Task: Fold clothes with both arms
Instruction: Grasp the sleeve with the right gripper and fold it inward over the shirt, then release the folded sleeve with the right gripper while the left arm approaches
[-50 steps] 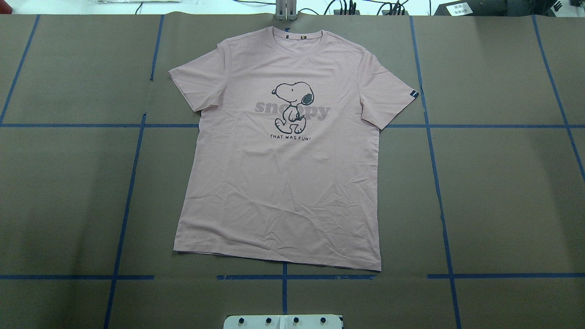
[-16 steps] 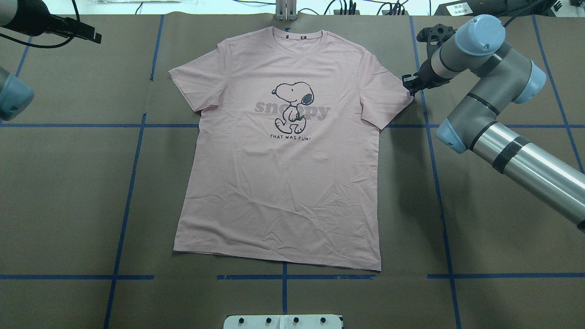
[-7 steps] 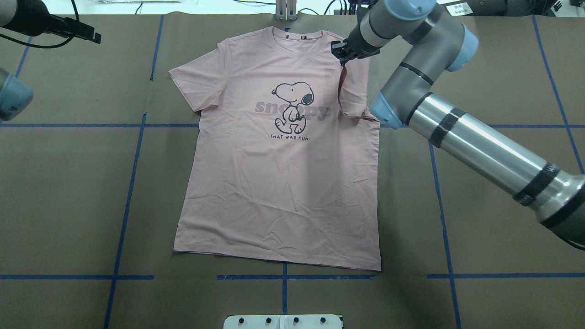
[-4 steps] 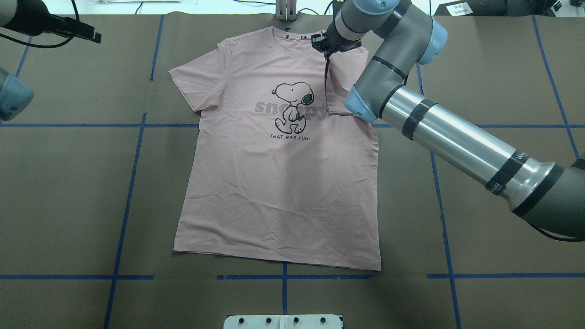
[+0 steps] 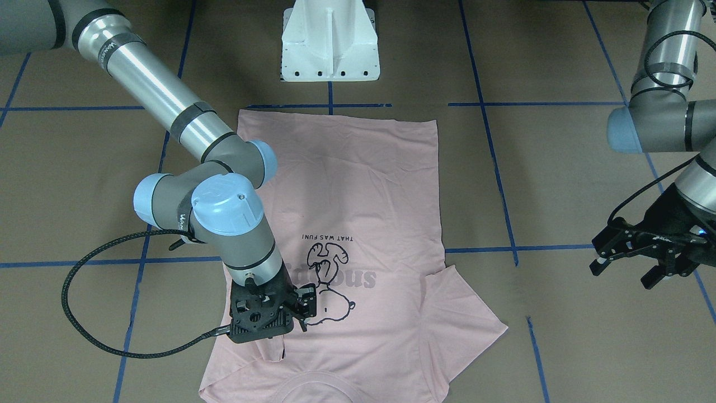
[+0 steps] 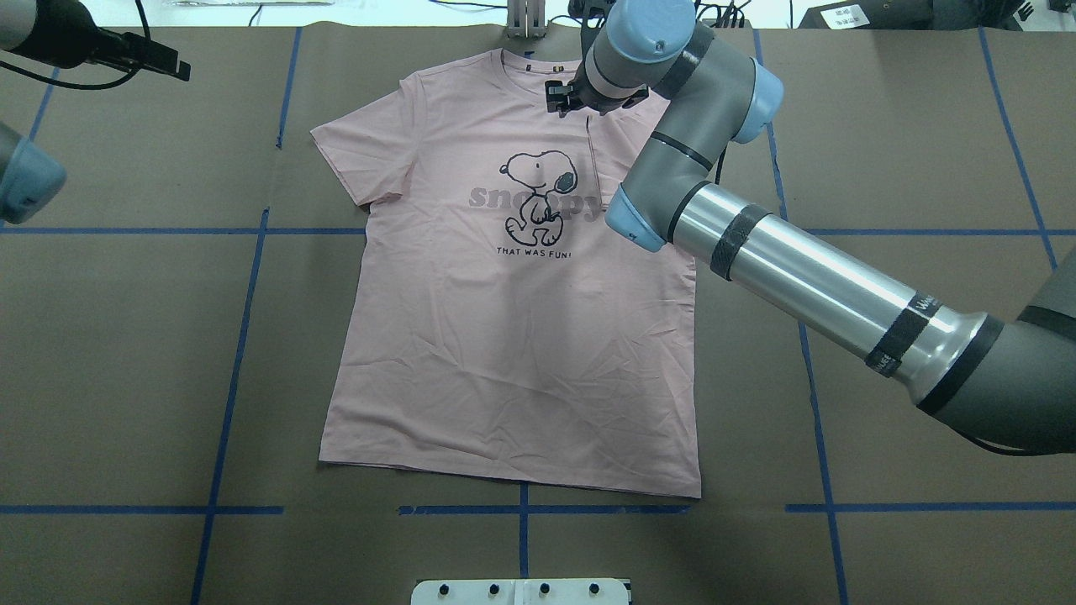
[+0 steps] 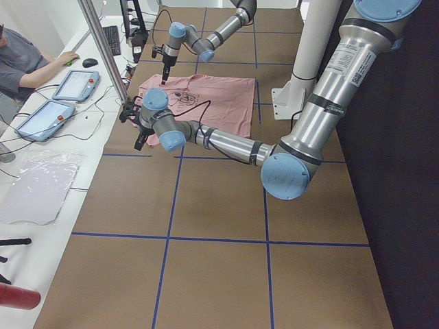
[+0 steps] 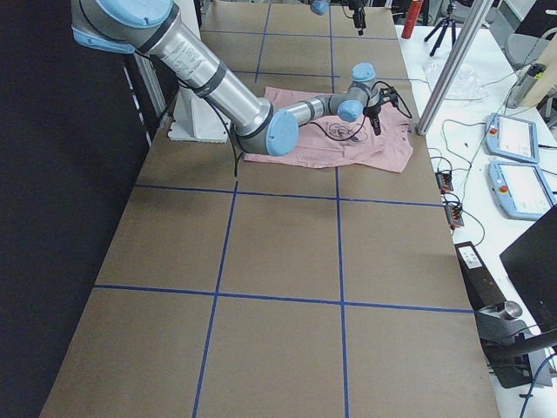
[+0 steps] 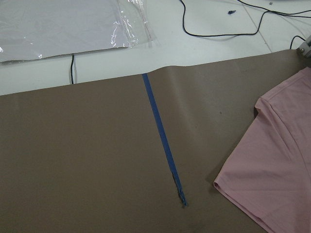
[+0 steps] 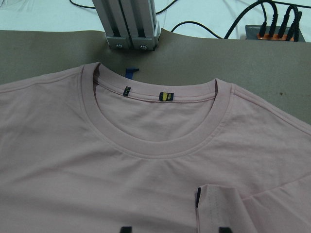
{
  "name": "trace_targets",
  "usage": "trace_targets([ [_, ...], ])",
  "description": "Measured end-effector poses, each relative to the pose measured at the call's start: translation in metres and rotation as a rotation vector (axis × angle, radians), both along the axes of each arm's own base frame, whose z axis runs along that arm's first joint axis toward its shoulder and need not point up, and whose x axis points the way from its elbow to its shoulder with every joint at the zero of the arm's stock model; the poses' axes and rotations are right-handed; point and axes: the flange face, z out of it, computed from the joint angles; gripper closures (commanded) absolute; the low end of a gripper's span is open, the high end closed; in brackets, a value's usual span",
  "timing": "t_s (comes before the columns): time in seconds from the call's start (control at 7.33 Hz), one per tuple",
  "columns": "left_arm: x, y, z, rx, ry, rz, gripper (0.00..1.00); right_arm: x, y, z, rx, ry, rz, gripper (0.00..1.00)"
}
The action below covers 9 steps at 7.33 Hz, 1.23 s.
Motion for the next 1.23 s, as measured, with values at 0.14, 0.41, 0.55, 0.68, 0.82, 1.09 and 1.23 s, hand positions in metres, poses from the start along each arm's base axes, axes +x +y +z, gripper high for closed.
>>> trace_targets([
  [0.14,0.023,0.0,-0.011,-0.016,0.01,-0.017,0.01,0.002,0.006,-0.002,-0.032,-0.018,-0.005,0.0],
  [0.41,0.119,0.014,-0.042,-0.071,0.033,-0.132,0.0,0.029,0.027,-0.005,-0.201,-0.027,-0.024,0.0],
  [0.55,0.157,0.02,-0.051,-0.085,0.035,-0.183,0.06,0.059,0.037,0.001,-0.278,-0.024,-0.041,0.0],
  [0.68,0.185,0.016,-0.051,-0.091,0.023,-0.225,0.06,0.094,0.049,0.019,-0.309,-0.023,-0.061,0.0],
  [0.82,0.206,0.009,-0.039,-0.085,0.004,-0.26,0.06,0.122,0.061,0.039,-0.302,-0.018,-0.085,0.0],
  [1.09,0.225,-0.006,-0.005,-0.076,-0.037,-0.308,0.06,0.148,0.071,0.059,-0.275,-0.006,-0.114,0.0],
  [1.23,0.23,-0.014,0.006,-0.071,-0.058,-0.331,0.06,0.15,0.072,0.061,-0.269,-0.004,-0.117,0.0],
])
